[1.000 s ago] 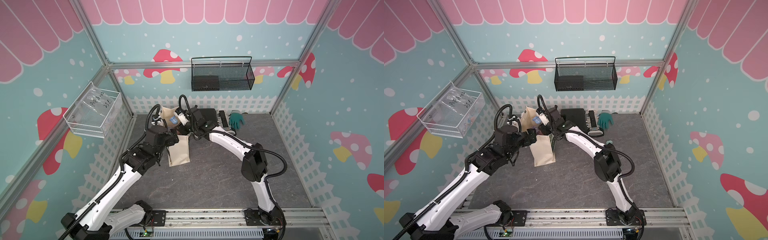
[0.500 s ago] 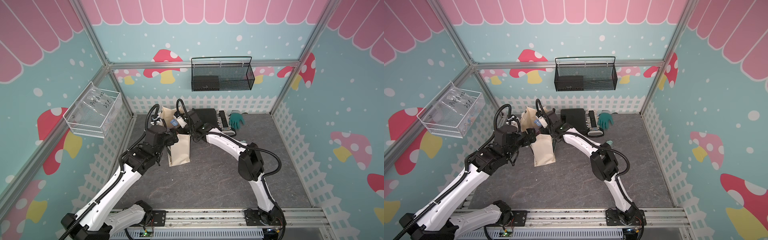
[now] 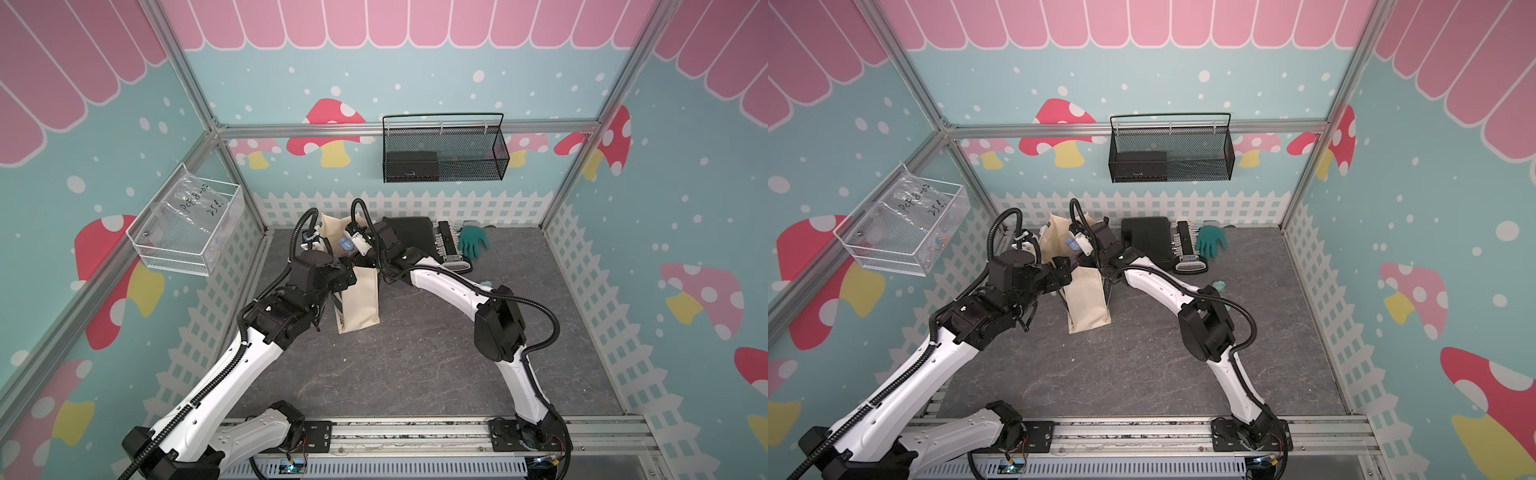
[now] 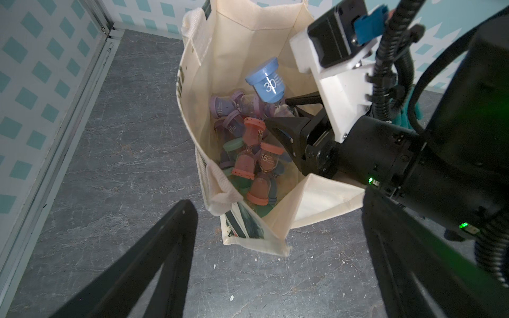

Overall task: Put the hourglass into the canvas bag
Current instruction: Place the hourglass in the canvas bag.

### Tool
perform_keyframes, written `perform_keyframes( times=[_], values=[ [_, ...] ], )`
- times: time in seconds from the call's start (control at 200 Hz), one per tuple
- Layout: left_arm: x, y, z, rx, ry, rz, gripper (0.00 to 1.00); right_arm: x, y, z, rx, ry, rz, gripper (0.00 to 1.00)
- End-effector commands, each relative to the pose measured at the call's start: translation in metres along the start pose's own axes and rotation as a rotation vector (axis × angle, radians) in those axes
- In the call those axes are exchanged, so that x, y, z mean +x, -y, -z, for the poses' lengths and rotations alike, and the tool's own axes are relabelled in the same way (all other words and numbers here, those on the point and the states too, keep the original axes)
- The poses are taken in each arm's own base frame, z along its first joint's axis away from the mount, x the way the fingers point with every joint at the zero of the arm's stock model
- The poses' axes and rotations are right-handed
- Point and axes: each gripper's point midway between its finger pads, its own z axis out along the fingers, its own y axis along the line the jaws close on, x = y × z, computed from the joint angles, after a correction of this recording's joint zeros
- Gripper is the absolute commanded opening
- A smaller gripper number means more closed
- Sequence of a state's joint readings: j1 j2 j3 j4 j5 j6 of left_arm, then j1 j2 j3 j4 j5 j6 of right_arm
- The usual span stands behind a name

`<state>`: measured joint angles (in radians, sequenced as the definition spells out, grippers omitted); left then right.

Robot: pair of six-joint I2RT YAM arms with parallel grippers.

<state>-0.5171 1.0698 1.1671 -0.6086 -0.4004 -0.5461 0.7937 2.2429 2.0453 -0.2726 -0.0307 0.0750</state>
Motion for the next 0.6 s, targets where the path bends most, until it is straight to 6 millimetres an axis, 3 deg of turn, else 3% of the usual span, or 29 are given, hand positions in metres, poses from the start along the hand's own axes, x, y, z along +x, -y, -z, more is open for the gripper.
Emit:
perform_keyframes(
  times=[0.0, 0.595],
  values=[
    [-0.006, 0.002, 0.002, 0.009, 0.013, 0.016, 0.92, 0.044, -0.017, -0.024, -0.032, -0.109, 0.048, 0.38],
    [-0.016, 0.007, 0.009, 0.028, 0.018, 0.019, 0.92, 0.004, -0.018, 0.003, -0.031, -0.022, 0.053, 0.50]
  ],
)
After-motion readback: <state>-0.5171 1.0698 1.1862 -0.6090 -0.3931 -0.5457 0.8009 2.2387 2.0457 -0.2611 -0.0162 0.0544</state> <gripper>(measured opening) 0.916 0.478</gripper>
